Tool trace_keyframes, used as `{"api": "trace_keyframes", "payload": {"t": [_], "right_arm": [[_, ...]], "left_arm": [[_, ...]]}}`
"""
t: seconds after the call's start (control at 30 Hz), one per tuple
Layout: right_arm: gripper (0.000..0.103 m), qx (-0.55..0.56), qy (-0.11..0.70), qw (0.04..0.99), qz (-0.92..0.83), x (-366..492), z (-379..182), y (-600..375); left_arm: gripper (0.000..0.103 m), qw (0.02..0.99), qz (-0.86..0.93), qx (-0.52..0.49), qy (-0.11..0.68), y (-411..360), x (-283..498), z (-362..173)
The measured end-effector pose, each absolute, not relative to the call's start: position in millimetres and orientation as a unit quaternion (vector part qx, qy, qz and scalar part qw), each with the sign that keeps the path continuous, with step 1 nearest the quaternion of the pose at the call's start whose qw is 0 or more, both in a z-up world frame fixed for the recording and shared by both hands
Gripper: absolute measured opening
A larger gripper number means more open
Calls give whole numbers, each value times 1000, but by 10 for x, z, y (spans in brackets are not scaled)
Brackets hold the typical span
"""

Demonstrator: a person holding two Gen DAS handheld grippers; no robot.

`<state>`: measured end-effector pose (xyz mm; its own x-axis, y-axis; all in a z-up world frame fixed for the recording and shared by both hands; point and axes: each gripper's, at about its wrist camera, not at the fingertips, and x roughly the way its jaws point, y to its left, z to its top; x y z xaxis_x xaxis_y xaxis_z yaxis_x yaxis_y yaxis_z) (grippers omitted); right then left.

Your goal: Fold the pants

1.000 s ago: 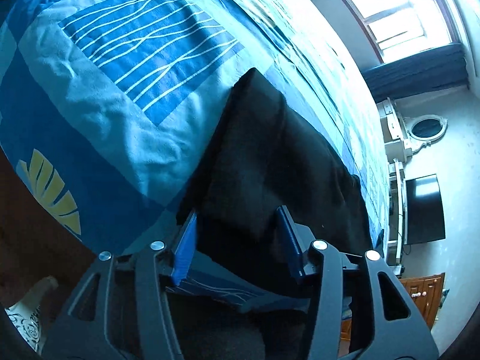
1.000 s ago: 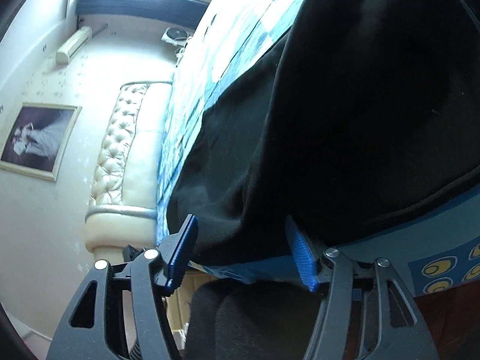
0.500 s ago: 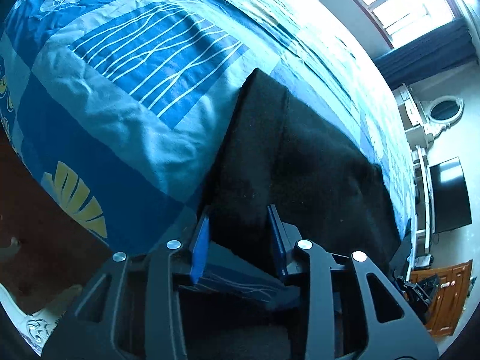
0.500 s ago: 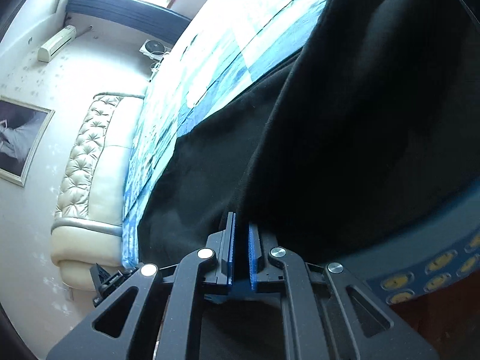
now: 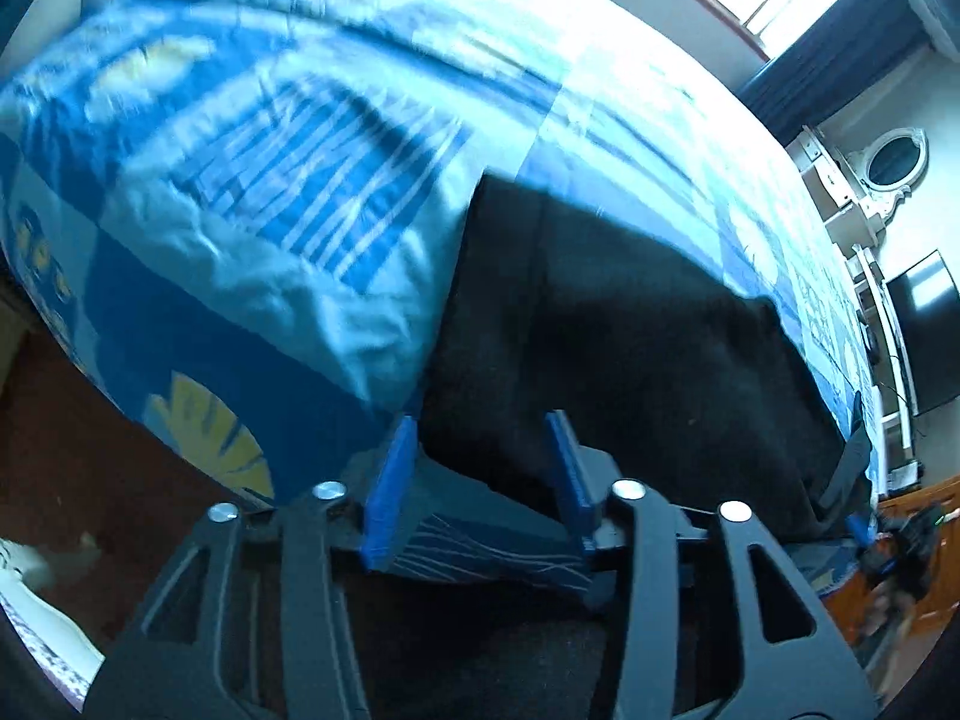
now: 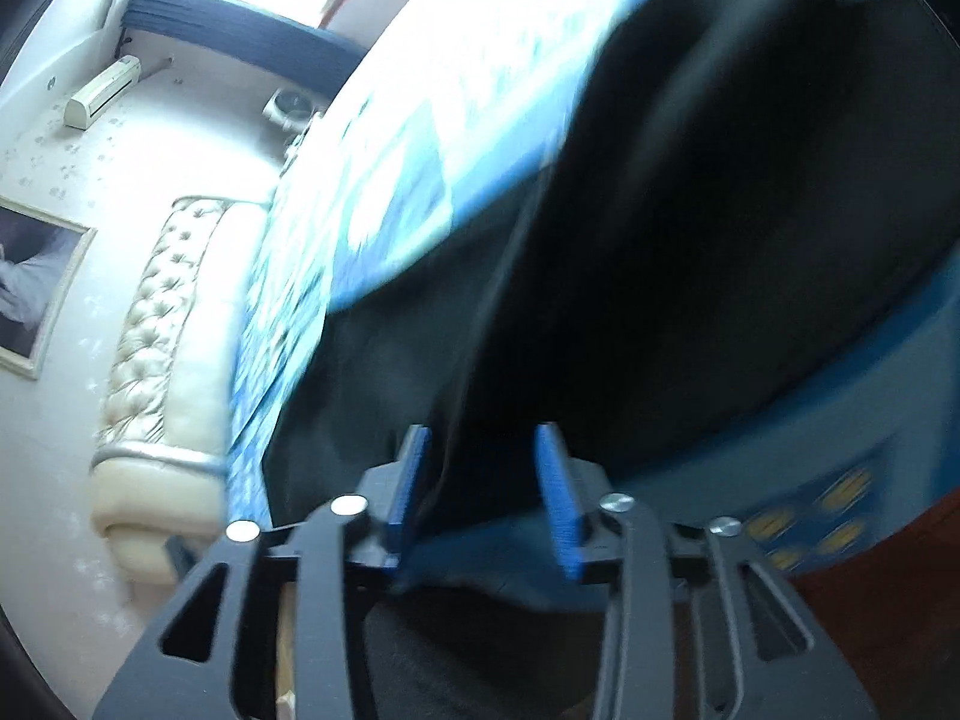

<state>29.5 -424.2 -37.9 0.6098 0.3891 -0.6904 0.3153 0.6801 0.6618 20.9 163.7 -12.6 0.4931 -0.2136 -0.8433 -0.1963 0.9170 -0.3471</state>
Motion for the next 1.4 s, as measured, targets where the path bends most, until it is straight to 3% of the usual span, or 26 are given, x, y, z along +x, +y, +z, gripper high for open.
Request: {"api": "trace_keyframes", "payload": {"t": [0.07, 0.2, 0.3, 0.47, 0.63, 0.67, 0.73, 0.8, 0.93, 1.13, 1.4], "right_arm": [[58, 383, 426, 820, -23, 523, -200, -4560], [60, 351, 417, 828, -133, 1247, -72, -5273], [60, 318, 437, 815, -207, 1753, -145, -5545], [64, 282, 469, 786, -288, 2326, -462, -5708], [63, 286, 497, 754, -321, 2377, -754, -5834], [60, 286, 496, 753, -325, 2374, -769, -5855], [31, 273, 497, 757, -325, 2351, -734, -5867], [9, 291, 492, 767, -292, 2272, -665, -5915], [9, 342, 423, 804, -240, 1841, -260, -6057], [9, 396, 296, 849, -187, 542, 197, -6302], [9, 471, 275, 807, -228, -829, -616, -6617]], "left_arm": [[57, 851, 6, -193, 489, 1621, 214, -14], [72, 866, 28, -178, 467, 1526, 315, 88], [78, 866, 42, -175, 467, 1457, 365, 62], [81, 856, 49, -158, 489, 1341, 424, -96], [82, 843, 58, -175, 505, 1387, 437, -228], [82, 841, 60, -180, 507, 1401, 438, -241], [82, 836, 65, -191, 510, 1431, 443, -277], [82, 831, 68, -202, 515, 1451, 450, -313], [82, 825, 70, -218, 516, 1445, 427, -329], [82, 838, 59, -193, 507, 1278, 389, -253], [83, 837, 48, -184, 513, 1060, 373, -267]]}}
